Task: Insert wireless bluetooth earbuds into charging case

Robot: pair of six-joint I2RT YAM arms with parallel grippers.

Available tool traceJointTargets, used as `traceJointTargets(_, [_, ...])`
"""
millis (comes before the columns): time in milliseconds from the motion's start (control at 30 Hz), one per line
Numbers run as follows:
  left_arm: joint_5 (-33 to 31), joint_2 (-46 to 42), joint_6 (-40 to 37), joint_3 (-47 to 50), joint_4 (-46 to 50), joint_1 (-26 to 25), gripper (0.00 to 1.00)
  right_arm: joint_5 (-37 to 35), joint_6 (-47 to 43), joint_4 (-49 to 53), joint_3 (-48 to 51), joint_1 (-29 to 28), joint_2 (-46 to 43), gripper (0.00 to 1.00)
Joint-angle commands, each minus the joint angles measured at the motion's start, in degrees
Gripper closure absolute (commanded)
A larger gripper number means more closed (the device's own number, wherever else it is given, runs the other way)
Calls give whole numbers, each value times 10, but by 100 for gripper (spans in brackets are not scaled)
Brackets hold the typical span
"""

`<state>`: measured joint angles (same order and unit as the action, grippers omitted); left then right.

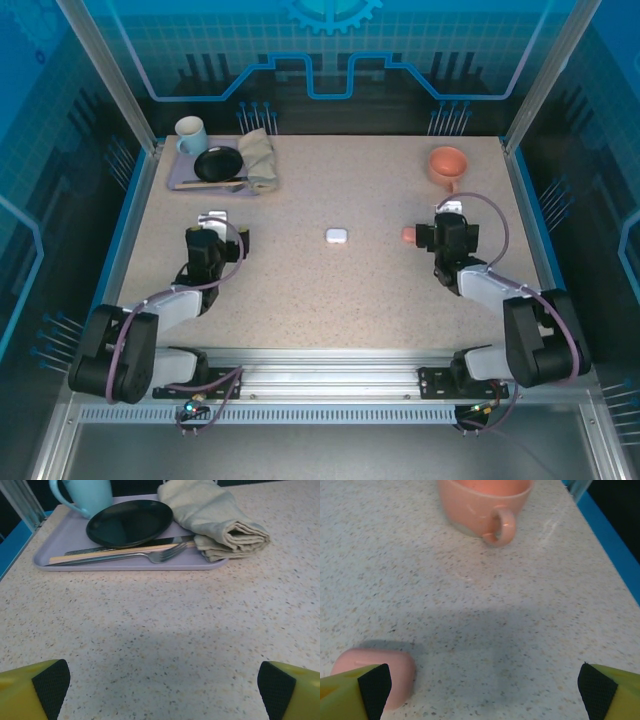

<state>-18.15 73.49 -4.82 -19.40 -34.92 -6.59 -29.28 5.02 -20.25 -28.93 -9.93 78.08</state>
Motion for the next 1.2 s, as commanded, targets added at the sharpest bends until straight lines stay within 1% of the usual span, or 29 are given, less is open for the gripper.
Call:
traceJointTargets(0, [69, 16, 18, 7, -87, 16, 1, 82, -50, -158, 39, 16, 4, 0])
traceJointTargets(67, [105, 37, 22, 9, -113, 28, 1, 130, -54, -237, 73, 22, 16, 0])
traceJointTargets(133, [136, 69, 24, 8, -139, 37, 1, 159, -61, -304, 96, 26, 50, 0])
traceJointTargets(167, [148, 79, 20, 2, -137, 38, 1, 170, -64, -321, 98, 27, 65, 0])
traceJointTargets(200, [161, 91, 13, -5, -133, 38, 1, 177, -69, -327, 93, 29, 79, 0])
traceJointTargets(233, [168, 102, 13, -11, -131, 40, 1, 185, -62, -274, 73, 34, 74, 0])
traceJointTargets(300, [186, 125, 12, -22, -134, 47, 1, 225, -56, -232, 46, 55, 80, 0])
traceJointTargets(333, [186, 130, 22, -27, -129, 55, 1, 254, -48, -235, 45, 68, 80, 0])
traceJointTargets(367, [196, 132, 36, -39, -110, 67, 1, 260, -47, -233, 46, 73, 80, 0])
traceJointTargets(433, [206, 134, 52, -46, -99, 83, 1, 258, -47, -230, 43, 72, 80, 0])
traceJointTargets(800, [182, 135, 49, -46, -96, 75, 1, 239, -54, -234, 44, 60, 81, 0])
traceJointTargets(933, [171, 135, 47, -45, -98, 69, 1, 245, -54, -229, 42, 63, 82, 0])
traceJointTargets(1000, [172, 134, 48, -45, -98, 69, 1, 262, -50, -222, 38, 70, 83, 0])
traceJointTargets(1167, [172, 134, 48, -46, -97, 69, 1, 257, -55, -229, 42, 65, 82, 0])
